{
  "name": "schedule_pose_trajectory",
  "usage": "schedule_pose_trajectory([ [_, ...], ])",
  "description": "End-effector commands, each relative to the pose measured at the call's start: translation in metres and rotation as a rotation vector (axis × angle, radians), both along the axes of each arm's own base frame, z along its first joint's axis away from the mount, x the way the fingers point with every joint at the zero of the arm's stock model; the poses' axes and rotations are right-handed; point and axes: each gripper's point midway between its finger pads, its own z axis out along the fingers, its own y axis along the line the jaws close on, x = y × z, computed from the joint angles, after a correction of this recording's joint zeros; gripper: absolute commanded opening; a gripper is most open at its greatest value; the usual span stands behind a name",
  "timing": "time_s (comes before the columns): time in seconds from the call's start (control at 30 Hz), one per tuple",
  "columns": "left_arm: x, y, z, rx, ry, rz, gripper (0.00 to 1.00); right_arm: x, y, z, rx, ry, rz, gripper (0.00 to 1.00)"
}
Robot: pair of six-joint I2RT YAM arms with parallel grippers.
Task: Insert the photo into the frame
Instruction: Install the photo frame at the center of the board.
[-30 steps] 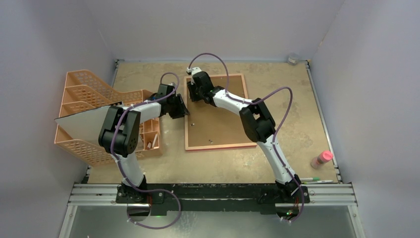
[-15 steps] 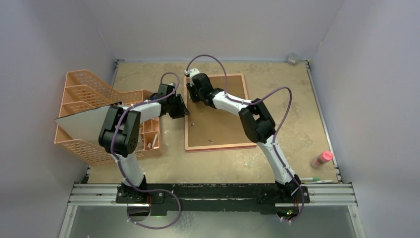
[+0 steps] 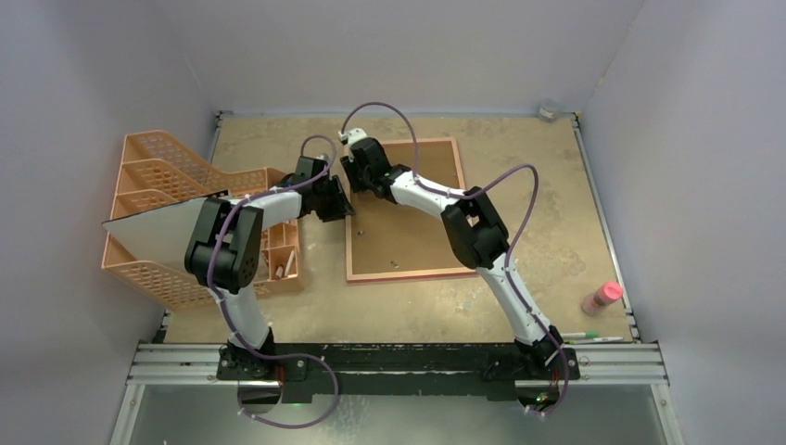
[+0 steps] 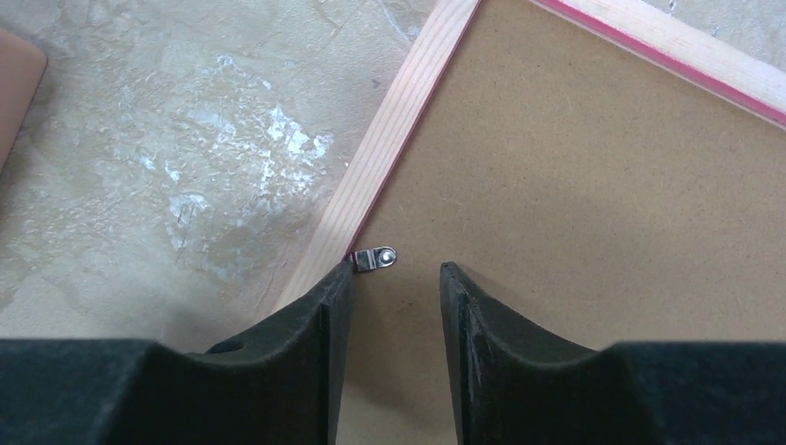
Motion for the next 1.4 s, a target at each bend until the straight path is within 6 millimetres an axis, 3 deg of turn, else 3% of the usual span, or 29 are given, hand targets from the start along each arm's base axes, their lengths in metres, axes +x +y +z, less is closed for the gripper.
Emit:
schedule_pose_trajectory([
  [0.0,-0.021,0.018,-0.032,0.102,0.098,0.007,0.35,-0.028,-0.013,-0.052,-0.081,0.155,-0.011,0.42],
  [0.2,-0.022,0.018,-0.032,0.104,0.098,0.004,0.35,-0.029,-0.007,-0.04,-0.03,0.156,-0.008,0.33],
  [0.4,-0.022,0.018,-0.032,0.104,0.099,0.002,0.35,-0.032,0.003,-0.035,0.021,0.172,0.012,0.34],
  [0.57,-0.023,0.019,-0.033,0.105,0.1,0.001,0.35,-0.03,0.003,-0.045,0.009,0.185,0.003,0.38],
  [0.9,-0.024,0.018,-0.034,0.106,0.102,-0.006,0.35,-0.025,-0.008,-0.068,-0.052,0.165,-0.038,0.31],
  [1.17,-0.024,0.018,-0.035,0.103,0.107,-0.011,0.35,-0.02,-0.013,-0.08,-0.098,0.13,-0.078,0.33],
  [1.27,-0.025,0.017,-0.037,0.104,0.11,-0.014,0.35,-0.02,-0.007,-0.072,-0.072,0.13,-0.074,0.33],
  [1.37,-0.024,0.018,-0.035,0.108,0.104,-0.011,0.35,-0.026,0.005,-0.045,0.021,0.176,-0.066,0.36],
])
